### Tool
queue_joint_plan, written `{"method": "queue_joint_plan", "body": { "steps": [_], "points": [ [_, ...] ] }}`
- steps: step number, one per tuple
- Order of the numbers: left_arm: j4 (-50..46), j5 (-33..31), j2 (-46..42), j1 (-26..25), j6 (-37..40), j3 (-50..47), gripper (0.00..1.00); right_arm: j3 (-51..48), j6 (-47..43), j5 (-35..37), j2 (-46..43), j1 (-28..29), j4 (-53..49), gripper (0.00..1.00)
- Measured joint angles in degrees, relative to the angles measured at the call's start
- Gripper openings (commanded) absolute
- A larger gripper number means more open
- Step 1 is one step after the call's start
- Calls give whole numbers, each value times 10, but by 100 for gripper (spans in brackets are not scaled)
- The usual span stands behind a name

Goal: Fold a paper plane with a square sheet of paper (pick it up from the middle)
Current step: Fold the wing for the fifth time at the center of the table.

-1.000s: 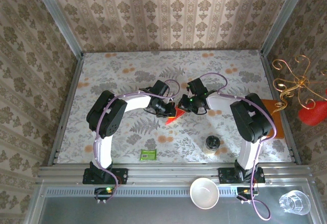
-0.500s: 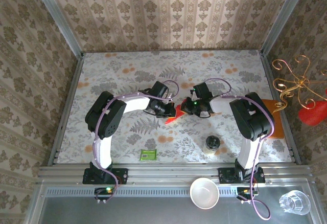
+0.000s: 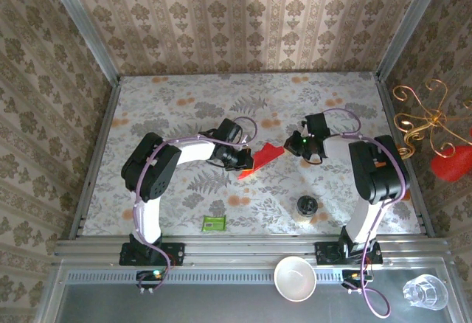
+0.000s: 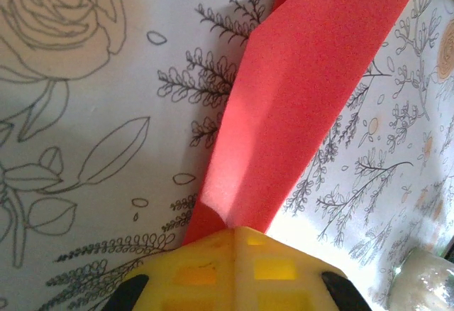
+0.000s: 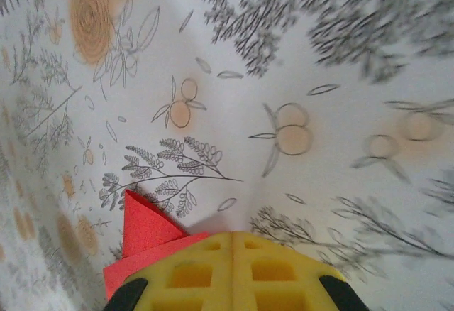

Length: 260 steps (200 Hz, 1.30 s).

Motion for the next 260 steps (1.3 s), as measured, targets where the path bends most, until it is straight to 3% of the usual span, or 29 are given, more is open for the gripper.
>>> {"method": "queue_joint_plan", "body": {
  "steps": [44,100,186,260],
  "points": [
    [-26,-3,0,0,0,11,0,-2,-17,38,-76,43,-24,9],
    [-37,-6,0,-1,0,16,2,34,-10,-36,19,129,-17,5],
    [-33,0,0,-1,0,44,8,50,-27,-98,69,111,-18,5],
    [-47,19,43,-1,5,90,0,79,-56,-141,96,92,-37,5]
  ]
}}
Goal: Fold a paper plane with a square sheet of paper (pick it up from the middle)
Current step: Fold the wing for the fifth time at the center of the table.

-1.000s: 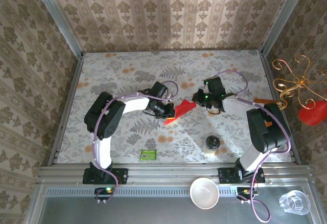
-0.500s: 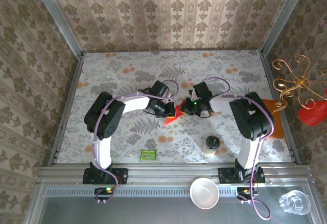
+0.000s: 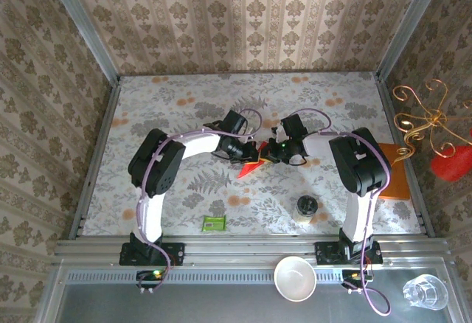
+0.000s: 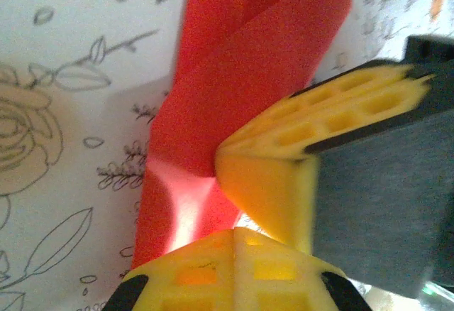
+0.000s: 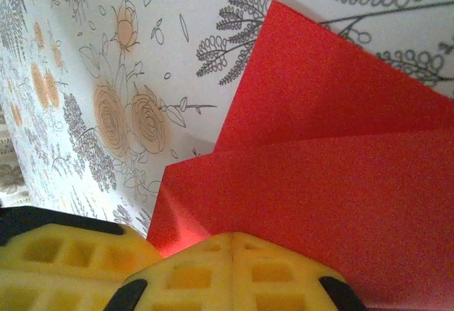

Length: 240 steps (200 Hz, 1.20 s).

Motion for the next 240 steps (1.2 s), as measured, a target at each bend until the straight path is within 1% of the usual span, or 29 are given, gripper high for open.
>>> {"method": "queue_joint_plan", "body": {
  "steps": [55,86,124,195,240],
  "points": [
    [-13,1,5,0,9,-3,0,18,-7,-4,9,-2,-25,5],
    [4,3,2,0,14,-20,0,29,-16,-3,12,-2,-43,4],
    [25,0,-19,0,20,-54,0,38,-17,-2,16,-2,-57,5],
    [-3,0,-69,-5,41,-117,0,45,-17,-3,19,-3,-68,5],
    [23,1,-85,-6,43,-148,0,45,-17,-3,20,-3,-68,5]
  ]
}}
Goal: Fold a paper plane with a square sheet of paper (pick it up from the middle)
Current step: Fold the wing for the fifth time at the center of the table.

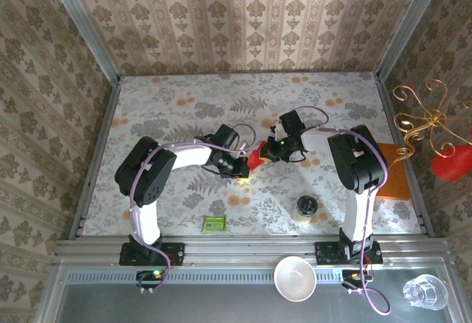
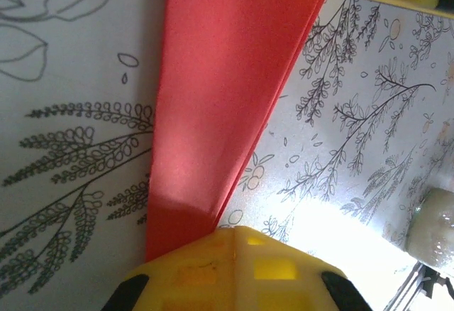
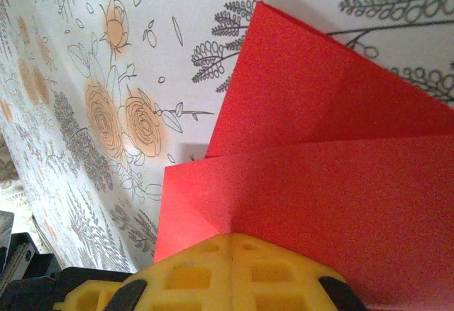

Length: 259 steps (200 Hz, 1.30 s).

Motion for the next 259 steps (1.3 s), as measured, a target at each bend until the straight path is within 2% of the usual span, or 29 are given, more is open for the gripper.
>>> {"method": "queue_joint_plan", "body": {
  "steps": [39,72,122,168,219,259],
  "points": [
    [51,7,-18,4,-5,-39,0,0,0,-2,2,-1,0,5],
    [11,8,-32,4,-10,-38,0,2,-2,-3,2,-1,-2,4],
    [-32,8,-28,18,-11,57,0,2,-2,-3,2,-1,-2,5],
    [-42,11,37,31,10,101,0,2,-2,-6,3,-2,-1,4],
    [-49,19,62,26,26,97,0,5,-2,-12,7,-4,-2,4],
    [5,26,44,25,30,51,0,14,-2,-14,12,-4,-12,4]
  ]
}}
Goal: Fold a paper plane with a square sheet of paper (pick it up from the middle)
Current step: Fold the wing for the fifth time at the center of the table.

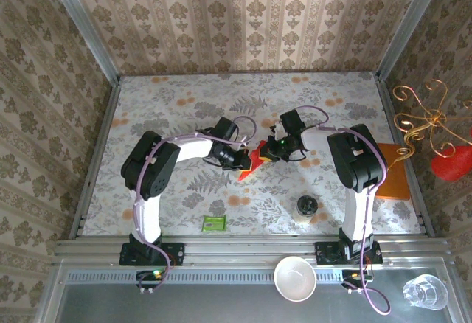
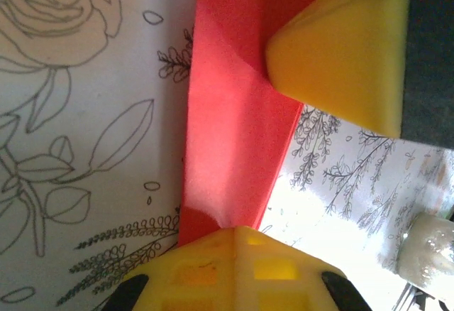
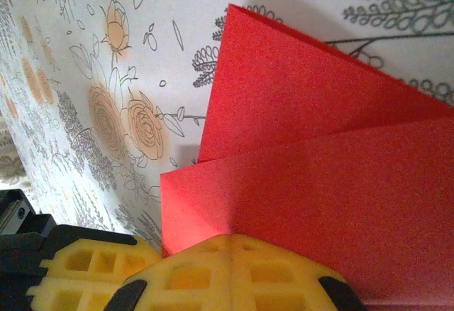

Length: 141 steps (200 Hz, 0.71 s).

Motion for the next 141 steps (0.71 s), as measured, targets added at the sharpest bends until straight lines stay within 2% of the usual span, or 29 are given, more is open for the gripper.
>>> {"method": "queue_joint_plan", "body": {
  "steps": [141],
  "points": [
    [53,-53,-88,-40,6,-116,0,13,0,-2,6,3,-17,4]
  ]
}}
